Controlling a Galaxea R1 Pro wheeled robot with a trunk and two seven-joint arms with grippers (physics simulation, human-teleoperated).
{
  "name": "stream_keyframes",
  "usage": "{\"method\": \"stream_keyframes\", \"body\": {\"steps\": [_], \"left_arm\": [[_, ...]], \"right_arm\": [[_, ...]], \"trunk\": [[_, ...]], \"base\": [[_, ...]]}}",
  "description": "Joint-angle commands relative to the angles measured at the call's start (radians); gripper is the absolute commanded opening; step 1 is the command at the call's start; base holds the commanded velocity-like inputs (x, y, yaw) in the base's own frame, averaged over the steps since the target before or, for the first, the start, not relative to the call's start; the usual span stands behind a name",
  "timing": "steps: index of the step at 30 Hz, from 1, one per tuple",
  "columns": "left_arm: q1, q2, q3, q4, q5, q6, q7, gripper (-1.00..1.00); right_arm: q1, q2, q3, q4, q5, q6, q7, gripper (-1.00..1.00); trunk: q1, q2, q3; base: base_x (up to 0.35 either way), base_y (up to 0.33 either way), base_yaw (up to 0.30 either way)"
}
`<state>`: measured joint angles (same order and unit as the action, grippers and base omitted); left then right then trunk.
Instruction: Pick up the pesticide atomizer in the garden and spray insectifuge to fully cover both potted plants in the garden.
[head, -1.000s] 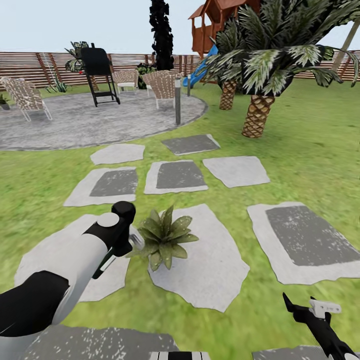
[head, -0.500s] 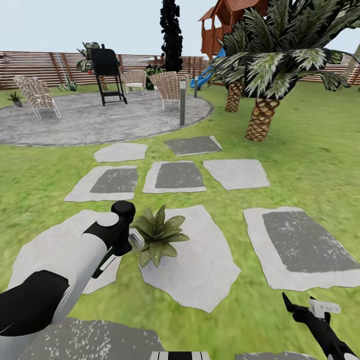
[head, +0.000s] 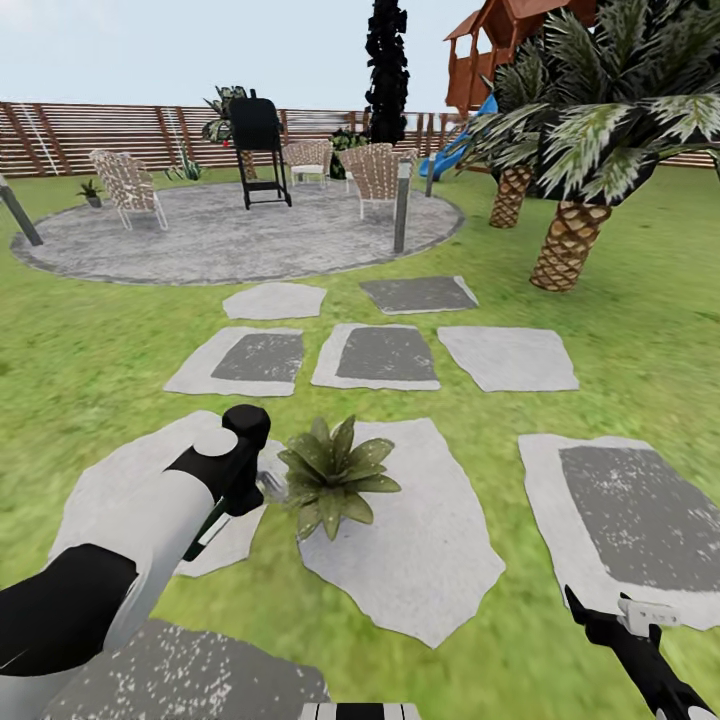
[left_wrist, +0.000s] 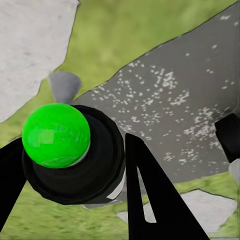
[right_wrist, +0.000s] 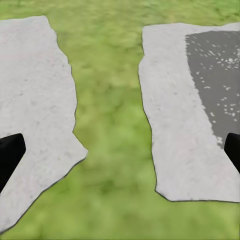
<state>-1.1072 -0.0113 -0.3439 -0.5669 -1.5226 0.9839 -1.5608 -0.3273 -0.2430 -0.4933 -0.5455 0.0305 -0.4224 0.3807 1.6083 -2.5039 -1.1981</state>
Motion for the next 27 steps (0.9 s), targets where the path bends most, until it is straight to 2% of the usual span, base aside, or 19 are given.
{"method": "stream_keyframes", "body": {"steps": [1,4,8,9,13,15,22,27], "left_arm": [[0.001,0.0,-0.004,-0.001,-0.009,0.01,-0.01,-1.0],[0.008,0.003,-0.005,0.0,-0.007,0.012,-0.01,-1.0],[0.092,0.003,-0.002,-0.005,-0.004,0.02,-0.01,-1.0],[0.096,0.003,0.004,-0.007,-0.004,0.02,-0.01,-1.0],[0.103,0.002,0.081,-0.014,-0.006,0.019,-0.01,-1.0],[0.104,0.002,0.092,-0.016,-0.008,0.019,-0.01,-1.0],[0.104,-0.002,0.085,-0.016,-0.014,0.018,-0.01,-1.0],[0.104,-0.004,0.087,-0.016,-0.014,0.018,-0.01,-1.0]], "right_arm": [[-0.001,0.001,-0.007,0.001,0.003,-0.003,0.009,1.0],[-0.001,0.0,-0.007,0.001,0.004,-0.003,0.009,1.0],[-0.001,0.001,-0.007,0.001,0.003,-0.003,0.009,1.0],[-0.001,0.0,-0.007,0.001,0.003,-0.003,0.009,1.0],[-0.001,0.0,-0.007,0.001,0.003,-0.003,0.009,1.0],[-0.001,0.0,-0.007,0.001,0.003,-0.003,0.009,1.0],[-0.001,0.001,-0.007,0.001,0.003,-0.003,0.009,1.0],[-0.001,0.001,-0.007,0.001,0.003,-0.003,0.009,1.0]], "trunk": [[0.0,0.0,-0.001],[0.0,0.0,-0.001],[0.0,0.0,-0.001],[0.0,0.0,-0.001],[0.0,0.0,-0.001],[0.0,0.0,-0.001],[0.0,0.0,-0.001],[0.0,0.0,-0.001]], "base": [[0.0,0.0,0.013],[0.0,0.0,0.004],[0.0,0.0,0.0],[0.0,0.0,0.0],[0.075,-0.044,0.0],[0.21,-0.143,0.0],[0.137,-0.221,0.001],[0.003,-0.27,0.209]]}}
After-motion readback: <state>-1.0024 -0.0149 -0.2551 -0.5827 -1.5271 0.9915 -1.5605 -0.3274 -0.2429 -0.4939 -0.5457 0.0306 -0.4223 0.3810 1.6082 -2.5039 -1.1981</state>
